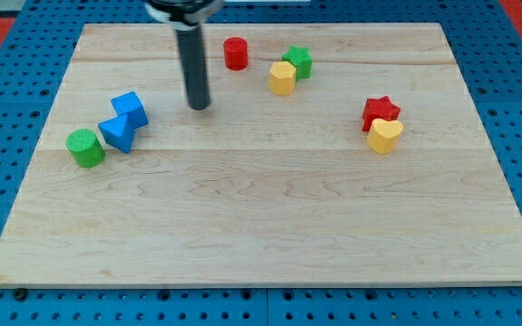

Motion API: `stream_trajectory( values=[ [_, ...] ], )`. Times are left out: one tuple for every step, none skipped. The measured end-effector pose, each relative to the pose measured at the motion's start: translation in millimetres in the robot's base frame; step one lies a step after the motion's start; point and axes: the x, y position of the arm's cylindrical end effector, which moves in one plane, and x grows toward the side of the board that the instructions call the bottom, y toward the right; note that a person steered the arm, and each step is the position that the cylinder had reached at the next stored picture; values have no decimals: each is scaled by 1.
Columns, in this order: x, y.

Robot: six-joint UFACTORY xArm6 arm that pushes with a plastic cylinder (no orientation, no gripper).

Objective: Move the green star to the top of the blue cube

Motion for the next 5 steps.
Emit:
stream_trajectory(
  values=[
    [0, -63],
    [11, -50],
    [11, 10],
    [10, 105],
    [-11, 179]
  ],
)
